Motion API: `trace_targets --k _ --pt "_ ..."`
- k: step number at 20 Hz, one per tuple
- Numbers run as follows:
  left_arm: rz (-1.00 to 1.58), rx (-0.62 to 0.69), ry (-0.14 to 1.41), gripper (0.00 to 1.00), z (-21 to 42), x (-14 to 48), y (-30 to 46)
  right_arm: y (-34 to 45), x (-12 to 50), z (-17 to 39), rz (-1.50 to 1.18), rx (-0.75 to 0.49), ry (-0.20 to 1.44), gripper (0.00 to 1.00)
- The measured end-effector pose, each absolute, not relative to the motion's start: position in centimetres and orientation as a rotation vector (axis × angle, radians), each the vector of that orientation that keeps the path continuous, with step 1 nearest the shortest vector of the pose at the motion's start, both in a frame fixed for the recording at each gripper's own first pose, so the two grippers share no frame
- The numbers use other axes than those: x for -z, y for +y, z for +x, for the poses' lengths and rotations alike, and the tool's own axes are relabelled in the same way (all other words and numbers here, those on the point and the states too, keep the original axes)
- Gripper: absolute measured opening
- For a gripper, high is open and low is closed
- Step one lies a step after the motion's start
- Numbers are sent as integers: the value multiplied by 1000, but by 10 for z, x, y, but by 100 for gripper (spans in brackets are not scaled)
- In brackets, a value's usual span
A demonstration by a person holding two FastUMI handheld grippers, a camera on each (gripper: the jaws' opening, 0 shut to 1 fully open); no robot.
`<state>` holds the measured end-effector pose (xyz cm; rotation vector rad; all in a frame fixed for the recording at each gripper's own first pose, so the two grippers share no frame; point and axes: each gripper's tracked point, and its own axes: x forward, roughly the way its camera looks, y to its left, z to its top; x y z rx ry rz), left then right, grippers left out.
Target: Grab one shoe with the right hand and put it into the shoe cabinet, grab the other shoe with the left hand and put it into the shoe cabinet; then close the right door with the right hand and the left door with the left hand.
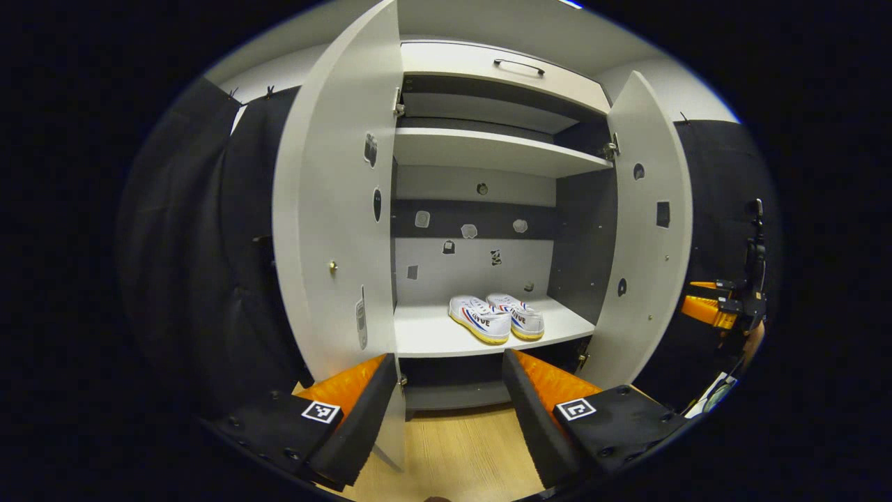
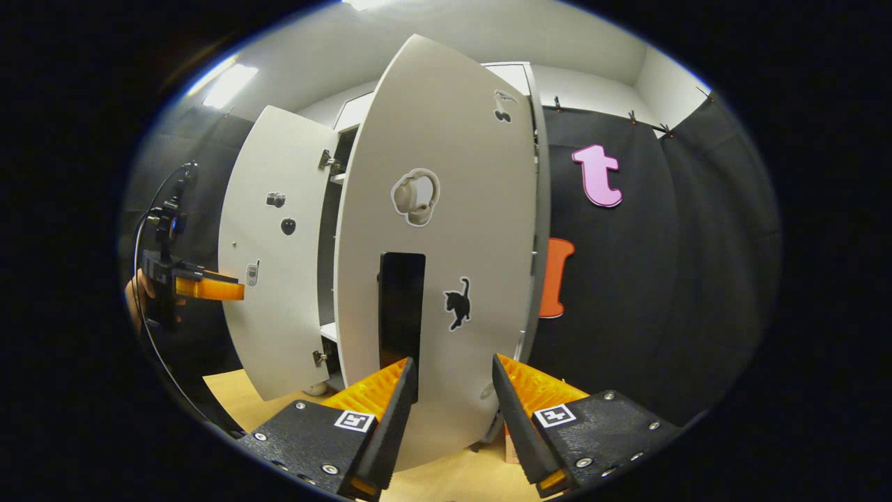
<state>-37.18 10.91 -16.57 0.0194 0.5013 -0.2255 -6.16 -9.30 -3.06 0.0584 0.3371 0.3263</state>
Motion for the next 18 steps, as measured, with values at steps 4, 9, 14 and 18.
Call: trace_targets --k 4,9,14,18 --pt "25 211 461 94 -388 147 136 -24 42 -33 77 -429 339 90" --pt "75 96 397 94 -393 122 203 -1 46 13 71 -373 316 86" --pt "90 -15 397 95 -379 129 253 17 55 45 41 -320 304 89" --pt "74 -25 397 95 -360 139 266 16 60 55 6 -246 287 89"
